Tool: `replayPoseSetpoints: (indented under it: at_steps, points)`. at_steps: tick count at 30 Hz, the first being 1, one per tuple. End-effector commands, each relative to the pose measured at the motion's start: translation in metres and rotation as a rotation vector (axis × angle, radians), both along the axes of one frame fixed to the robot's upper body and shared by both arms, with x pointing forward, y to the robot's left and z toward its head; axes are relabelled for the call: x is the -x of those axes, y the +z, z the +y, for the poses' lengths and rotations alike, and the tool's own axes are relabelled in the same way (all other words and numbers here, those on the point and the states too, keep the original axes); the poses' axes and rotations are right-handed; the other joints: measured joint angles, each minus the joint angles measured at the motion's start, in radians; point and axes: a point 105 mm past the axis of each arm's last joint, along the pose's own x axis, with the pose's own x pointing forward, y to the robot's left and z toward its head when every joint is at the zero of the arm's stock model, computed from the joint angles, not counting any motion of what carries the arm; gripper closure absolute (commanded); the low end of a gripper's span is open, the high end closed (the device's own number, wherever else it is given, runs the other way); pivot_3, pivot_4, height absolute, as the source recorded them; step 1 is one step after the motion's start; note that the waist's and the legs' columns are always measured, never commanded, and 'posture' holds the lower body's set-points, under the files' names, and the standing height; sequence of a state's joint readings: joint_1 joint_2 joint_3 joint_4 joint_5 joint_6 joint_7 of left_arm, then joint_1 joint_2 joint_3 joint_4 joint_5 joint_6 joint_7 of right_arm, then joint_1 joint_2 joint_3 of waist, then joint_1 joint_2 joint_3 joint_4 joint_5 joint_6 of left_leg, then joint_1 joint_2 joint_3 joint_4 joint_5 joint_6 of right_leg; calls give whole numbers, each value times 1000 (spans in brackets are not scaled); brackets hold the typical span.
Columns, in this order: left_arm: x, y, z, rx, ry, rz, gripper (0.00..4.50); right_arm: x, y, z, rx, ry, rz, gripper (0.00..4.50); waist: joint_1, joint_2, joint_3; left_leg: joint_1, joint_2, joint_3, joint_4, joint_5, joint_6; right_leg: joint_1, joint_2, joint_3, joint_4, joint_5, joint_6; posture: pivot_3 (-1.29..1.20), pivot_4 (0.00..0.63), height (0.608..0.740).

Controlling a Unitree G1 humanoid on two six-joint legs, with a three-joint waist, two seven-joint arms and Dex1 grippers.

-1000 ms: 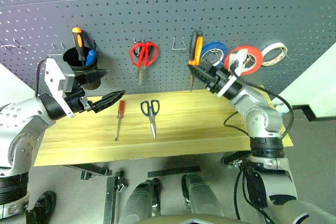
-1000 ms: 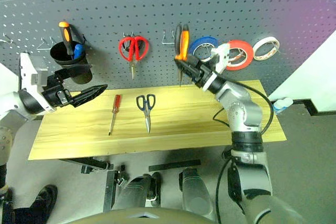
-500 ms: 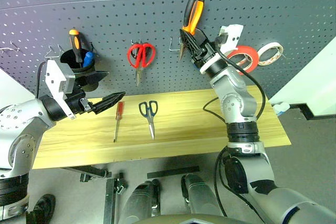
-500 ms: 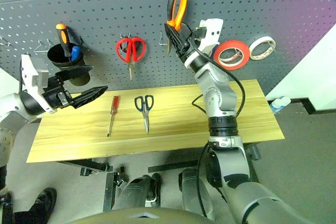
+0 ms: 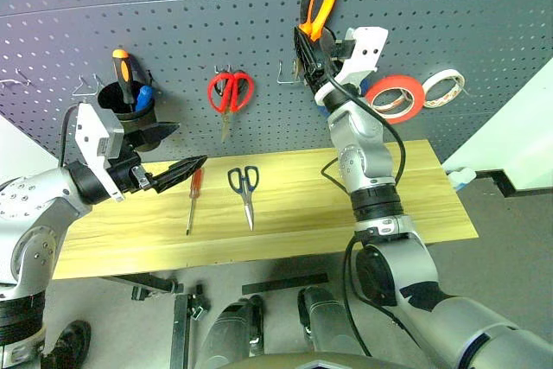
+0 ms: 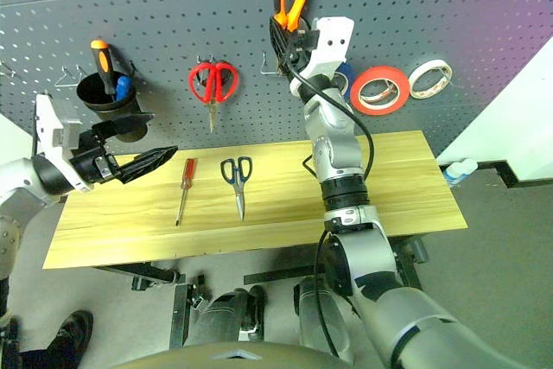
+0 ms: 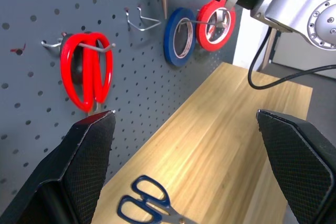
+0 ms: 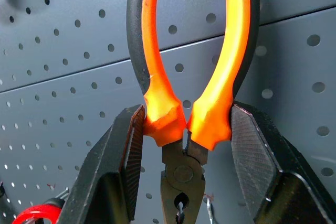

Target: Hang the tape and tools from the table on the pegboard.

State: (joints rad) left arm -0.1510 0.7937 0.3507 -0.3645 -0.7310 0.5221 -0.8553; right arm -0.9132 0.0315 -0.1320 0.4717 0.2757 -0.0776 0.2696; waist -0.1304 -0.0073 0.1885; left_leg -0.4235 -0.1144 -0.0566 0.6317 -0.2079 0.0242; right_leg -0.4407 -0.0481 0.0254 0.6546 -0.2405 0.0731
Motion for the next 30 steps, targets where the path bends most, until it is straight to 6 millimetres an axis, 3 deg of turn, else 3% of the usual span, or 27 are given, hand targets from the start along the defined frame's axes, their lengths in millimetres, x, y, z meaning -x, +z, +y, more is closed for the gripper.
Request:
replayPoseSetpoints:
  at_steps: [1, 8, 21, 30]
  points:
    - [6, 13, 1, -10, 3, -49, 0, 8, 31, 11, -25, 14, -107, 2425, 1, 0, 0, 0, 0, 0, 0, 0, 0, 0, 0, 0, 0, 0, 0, -138, 125, 740]
    - [8, 12, 2, -14, 4, -39, 0, 1, 24, 17, -19, -23, -96, 2425, 3, 0, 0, 0, 0, 0, 0, 0, 0, 0, 0, 0, 1, 0, 0, -121, 132, 740]
    - [14, 11, 3, -24, 10, -13, 0, -6, 31, 19, -5, -110, -151, 2425, 6, 0, 0, 1, 0, 0, -1, 0, 0, 0, 0, 0, 1, 0, 0, -91, 154, 740]
    - [17, 11, 4, -31, 17, -4, 0, -8, 15, 26, 52, -157, -151, 2425, 10, 1, 0, 3, 0, 0, -1, -1, 2, 1, 0, 0, 1, 0, 0, -68, 168, 740]
